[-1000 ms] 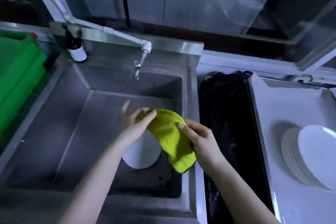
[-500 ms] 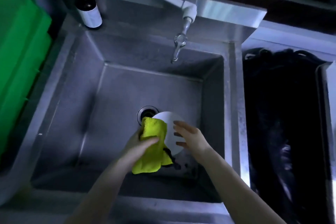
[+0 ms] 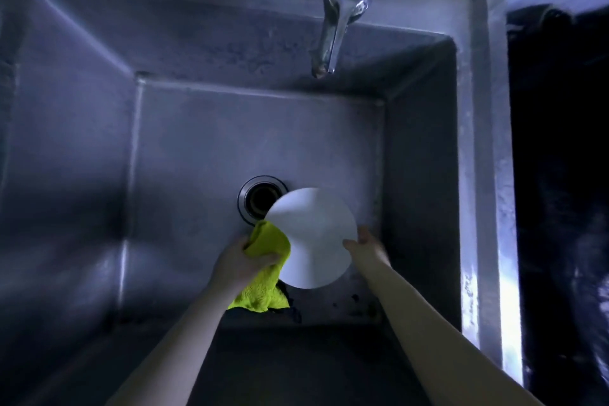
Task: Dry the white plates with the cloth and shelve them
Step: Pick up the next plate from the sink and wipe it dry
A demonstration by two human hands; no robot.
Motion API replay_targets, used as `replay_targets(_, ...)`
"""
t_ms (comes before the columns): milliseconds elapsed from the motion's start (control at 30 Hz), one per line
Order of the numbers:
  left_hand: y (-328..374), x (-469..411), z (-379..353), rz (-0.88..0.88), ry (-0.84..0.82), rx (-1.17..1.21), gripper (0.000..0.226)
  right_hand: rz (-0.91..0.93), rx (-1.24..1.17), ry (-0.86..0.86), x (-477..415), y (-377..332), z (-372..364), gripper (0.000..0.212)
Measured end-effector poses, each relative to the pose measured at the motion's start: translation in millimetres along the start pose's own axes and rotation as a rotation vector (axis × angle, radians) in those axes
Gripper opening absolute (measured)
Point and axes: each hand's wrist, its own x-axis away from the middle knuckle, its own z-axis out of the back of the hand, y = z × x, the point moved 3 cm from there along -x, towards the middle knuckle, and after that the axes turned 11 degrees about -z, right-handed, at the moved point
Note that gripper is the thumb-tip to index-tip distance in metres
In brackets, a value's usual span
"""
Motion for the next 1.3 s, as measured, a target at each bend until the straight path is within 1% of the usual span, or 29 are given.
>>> replay_targets(100,-6.2,-7.4,-5.0,0.004,0.004,-0.056,0.041,-0.011,-0.004,0.049,-8.5,4.0,-4.4,0.047)
replay_targets(167,-8.0,-7.6,-6.4,0.019,0.018,-0.067,0.037,-0.026,-0.022,0.082,-10.5,5.0,-5.4,0.046)
replay_targets(267,-6.3,-7.8,-7.1,0.031,0.055,-0.087,0.047,-0.101,-0.039,0.102,-13.4,5.4,-5.8,0.043)
replay_targets(333,-2.6,-7.8,-8.1,0.037,0.058,-0.083,0.047,-0.142,-0.021,0.11,-17.2,4.0,-4.7,0.036)
replay_targets(400,-1.3,-7.6,-9.4,0.045,0.052,-0.074,0.047,-0.159,-0.061,0.122,-19.9,3.1,-3.5,0.032)
replay_targets(467,-1.6,-6.9,-10.5,0.049,0.048,-0.065,0.047,-0.148,-0.116,0.126,-19.6,2.9,-1.6,0.034)
replay_targets(533,-1.6,-5.8,-10.2,0.059,0.048,-0.046,0.05,-0.116,-0.135,0.088,-18.6,3.9,0.1,0.038)
replay_targets(600,-1.4,-5.4,-8.3,0.07,0.048,-0.016,0.053,-0.089,-0.167,0.022,-16.4,4.6,2.3,0.034)
replay_targets(667,-1.4,-4.9,-4.7,0.084,0.042,0.014,0.056,-0.086,-0.301,-0.085,-11.9,3.1,4.3,0.027)
replay_targets(733,-1.8,-3.7,-0.4,0.11,0.045,0.071,0.059,-0.075,-0.394,-0.191,-4.7,-1.8,4.3,0.027)
replay_targets(833,-2.1,1.1,7.3,0.121,0.069,0.167,0.055,0.019,-0.358,-0.304,12.9,-15.4,5.5,0.027)
replay_targets(933,-0.4,7.5,16.6,0.105,0.091,0.255,0.041,0.082,-0.328,-0.362,32.8,-32.8,10.6,0.034)
replay_targets(967,1.8,10.6,19.7,0.097,0.088,0.266,0.038,0.11,-0.33,-0.363,40.7,-39.4,13.1,0.036)
replay_targets(1033,8.8,16.9,27.2,0.078,0.099,0.246,0.044,0.189,-0.342,-0.335,57.7,-52.1,18.9,0.04)
replay_targets(1067,14.5,21.0,31.9,0.061,0.127,0.211,0.044,0.236,-0.342,-0.31,66.6,-56.8,22.4,0.044)
replay_targets(1167,34.3,37.7,50.0,-0.03,0.244,0.103,0.037,0.359,-0.34,-0.232,95.4,-63.4,34.8,0.056)
replay_targets(1200,39.4,44.4,55.8,-0.07,0.28,0.089,0.041,0.384,-0.364,-0.22,104.4,-63.3,39.9,0.055)
replay_targets(1267,49.9,60.3,66.7,-0.186,0.344,0.063,0.06,0.42,-0.43,-0.229,121.8,-59.7,49.7,0.053)
replay_targets(1300,58.2,70.3,71.3,-0.262,0.38,0.023,0.061,0.441,-0.457,-0.246,130.9,-57.1,53.6,0.053)
